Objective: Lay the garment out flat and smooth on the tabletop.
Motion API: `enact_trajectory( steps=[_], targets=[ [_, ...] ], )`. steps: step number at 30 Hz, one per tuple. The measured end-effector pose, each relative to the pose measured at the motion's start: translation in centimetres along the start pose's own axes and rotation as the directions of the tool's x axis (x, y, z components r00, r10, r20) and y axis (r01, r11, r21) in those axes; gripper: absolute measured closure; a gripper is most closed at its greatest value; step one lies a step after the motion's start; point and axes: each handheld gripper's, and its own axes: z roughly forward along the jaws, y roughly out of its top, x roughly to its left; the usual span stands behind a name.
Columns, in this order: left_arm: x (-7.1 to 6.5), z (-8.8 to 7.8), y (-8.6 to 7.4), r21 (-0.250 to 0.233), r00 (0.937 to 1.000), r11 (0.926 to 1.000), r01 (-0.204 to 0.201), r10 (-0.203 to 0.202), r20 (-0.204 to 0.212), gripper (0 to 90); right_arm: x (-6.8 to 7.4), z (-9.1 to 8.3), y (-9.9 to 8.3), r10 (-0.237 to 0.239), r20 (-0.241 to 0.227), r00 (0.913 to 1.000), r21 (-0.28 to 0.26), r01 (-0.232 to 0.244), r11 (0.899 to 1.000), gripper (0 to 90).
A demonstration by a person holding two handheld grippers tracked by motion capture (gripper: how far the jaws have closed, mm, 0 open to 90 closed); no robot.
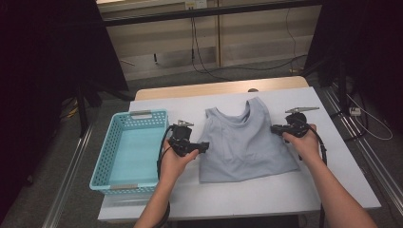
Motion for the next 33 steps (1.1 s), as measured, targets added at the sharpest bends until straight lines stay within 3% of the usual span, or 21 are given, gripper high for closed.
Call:
enact_trajectory(
  steps=[4, 7, 9, 10, 12, 15, 17, 21, 25, 26, 28, 29, 33],
  targets=[
    [0.0, 0.0, 0.1, -0.002, 1.0000, 1.0000, -0.002, 0.002, 0.002, 15.7, -0.2, -0.2, 0.9, -0.026, 0.065, 0.9975, -0.020, 0.027, 0.999, 88.5],
    [-0.1, 0.2, 0.0, 0.001, 1.0000, 1.0000, -0.002, 0.002, 0.003, 15.7, -0.4, 0.5, 1.2, -0.040, 0.086, 0.9955, 0.002, 0.040, 0.999, 88.6],
    [0.0, 0.3, -0.1, 0.005, 1.0000, 1.0000, -0.002, 0.002, 0.003, 15.8, -0.4, 1.4, 0.8, -0.072, 0.091, 0.9933, 0.063, 0.066, 0.996, 88.3],
    [0.0, 0.3, -0.1, 0.006, 1.0000, 1.0000, 0.000, 0.000, 0.002, 15.7, -0.3, 1.5, 0.6, -0.073, 0.095, 0.9928, 0.069, 0.066, 0.995, 88.3],
    [0.1, 0.3, -0.1, 0.012, 1.0000, 0.9999, 0.003, -0.003, 0.005, 15.7, -0.4, 1.3, 0.4, -0.045, 0.088, 0.9951, 0.058, 0.040, 0.998, 88.4],
    [0.1, 0.1, -0.1, 0.001, 1.0000, 1.0000, 0.004, -0.004, 0.002, 15.7, -0.5, 0.9, 0.2, -0.051, 0.073, 0.9960, 0.066, 0.046, 0.997, 88.1],
    [0.1, 0.0, -0.1, 0.004, 0.9999, 1.0000, 0.007, -0.007, 0.007, 15.7, -0.6, 0.6, 0.0, -0.035, 0.034, 0.9988, 0.083, 0.032, 0.996, 88.2],
    [0.1, 0.1, 0.0, -0.004, 1.0000, 1.0000, 0.007, -0.007, 0.003, 15.7, -0.2, 0.1, 0.0, -0.071, 0.014, 0.9974, 0.118, 0.069, 0.991, 88.0],
    [0.0, 0.1, 0.0, -0.002, 1.0000, 1.0000, 0.006, -0.006, 0.004, 15.7, -0.3, 0.1, 0.2, -0.069, 0.038, 0.9969, 0.064, 0.066, 0.996, 63.9],
    [0.0, 0.1, 0.0, -0.002, 1.0000, 1.0000, 0.007, -0.007, 0.004, 15.7, -0.3, 0.2, 0.4, -0.049, 0.028, 0.9984, 0.037, 0.048, 0.998, 58.1],
    [0.0, 0.1, 0.0, -0.003, 1.0000, 1.0000, 0.007, -0.007, 0.005, 15.7, -0.3, 0.3, 0.7, -0.018, 0.010, 0.9998, 0.014, 0.018, 1.000, 55.5],
    [0.0, 0.1, 0.0, -0.004, 1.0000, 1.0000, 0.007, -0.007, 0.006, 15.7, -0.3, 0.5, 0.8, -0.013, 0.018, 0.9998, 0.010, 0.013, 1.000, 49.0],
    [0.0, 0.1, 0.0, -0.001, 0.9999, 1.0000, 0.007, -0.007, 0.007, 15.1, -0.8, 1.2, 1.2, 0.006, 0.025, 0.9997, 0.006, -0.006, 1.000, 46.2]
  ],
)
